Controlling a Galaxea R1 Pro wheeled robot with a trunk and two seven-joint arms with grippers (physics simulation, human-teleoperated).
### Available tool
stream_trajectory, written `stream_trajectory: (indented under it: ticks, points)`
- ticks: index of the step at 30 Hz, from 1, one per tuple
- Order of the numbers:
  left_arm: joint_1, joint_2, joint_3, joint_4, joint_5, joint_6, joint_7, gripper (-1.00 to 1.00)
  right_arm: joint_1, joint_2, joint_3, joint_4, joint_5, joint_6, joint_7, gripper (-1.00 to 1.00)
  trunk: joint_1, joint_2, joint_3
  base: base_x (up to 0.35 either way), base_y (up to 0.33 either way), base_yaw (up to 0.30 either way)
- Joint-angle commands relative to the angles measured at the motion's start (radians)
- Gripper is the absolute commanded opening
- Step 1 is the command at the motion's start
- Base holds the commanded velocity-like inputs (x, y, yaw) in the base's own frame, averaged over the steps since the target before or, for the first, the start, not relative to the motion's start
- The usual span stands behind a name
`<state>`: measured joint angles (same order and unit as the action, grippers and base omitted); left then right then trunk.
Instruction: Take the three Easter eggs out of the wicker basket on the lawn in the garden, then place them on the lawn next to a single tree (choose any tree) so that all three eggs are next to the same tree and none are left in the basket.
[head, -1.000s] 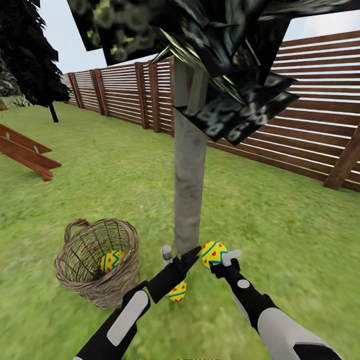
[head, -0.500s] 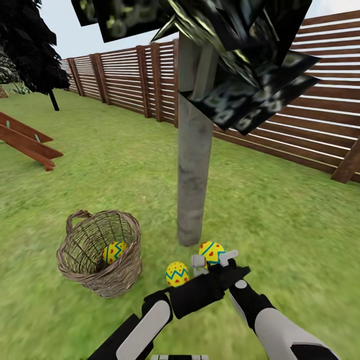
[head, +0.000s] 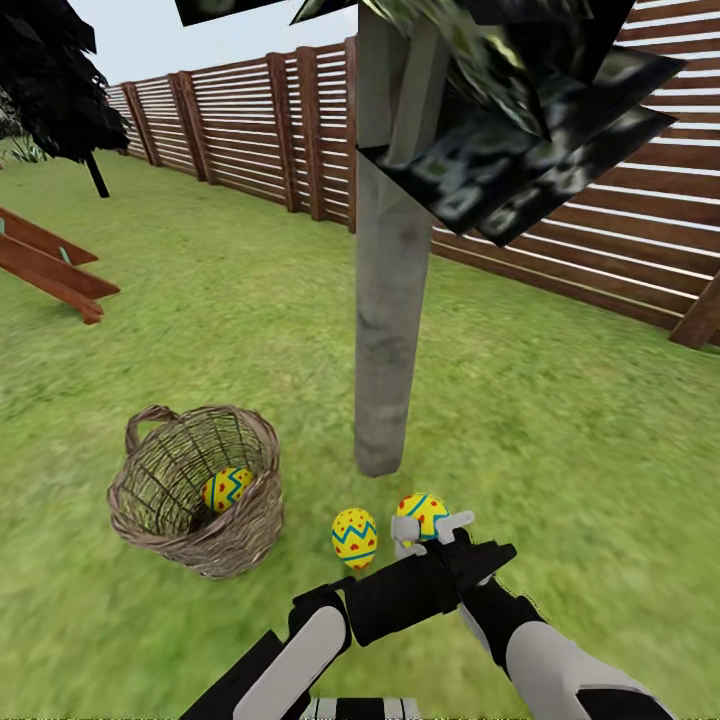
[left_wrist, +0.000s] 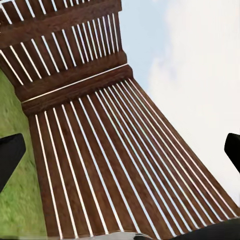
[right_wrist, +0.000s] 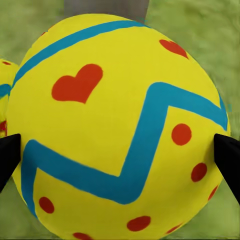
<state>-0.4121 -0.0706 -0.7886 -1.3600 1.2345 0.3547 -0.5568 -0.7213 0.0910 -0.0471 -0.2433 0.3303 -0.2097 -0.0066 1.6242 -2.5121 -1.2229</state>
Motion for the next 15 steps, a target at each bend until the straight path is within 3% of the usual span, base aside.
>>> stream_trajectory:
  ticks: [1, 4, 6, 8, 15]
  points:
    - [-0.001, 0.000, 0.000, 0.001, 0.011, 0.009, 0.000, 1.00, -0.001, 0.007, -0.005, 0.009, 0.009, -0.002, -0.003, -1.00, 0.000, -0.001, -0.005, 0.000, 0.000, 0.000]
    - [-0.001, 0.000, 0.000, 0.004, 0.010, 0.008, 0.000, 1.00, -0.002, 0.013, -0.004, 0.021, 0.009, 0.002, -0.004, -1.00, 0.002, -0.001, -0.016, 0.000, 0.000, 0.000]
    - [-0.001, -0.001, -0.001, 0.004, 0.010, 0.008, 0.000, 1.00, -0.006, 0.041, 0.003, 0.025, 0.009, 0.027, -0.004, -1.00, 0.002, -0.002, -0.024, 0.000, 0.000, 0.000]
    - [-0.001, -0.001, -0.001, 0.004, 0.010, 0.008, 0.000, 1.00, -0.021, 0.052, 0.006, 0.027, 0.007, 0.041, -0.004, -1.00, 0.003, -0.002, -0.032, 0.000, 0.000, 0.000]
    - [-0.001, 0.000, -0.001, 0.001, 0.011, 0.008, 0.000, 1.00, -0.042, 0.051, 0.009, 0.080, 0.009, 0.035, -0.003, -1.00, 0.006, -0.004, -0.059, 0.000, 0.000, 0.000]
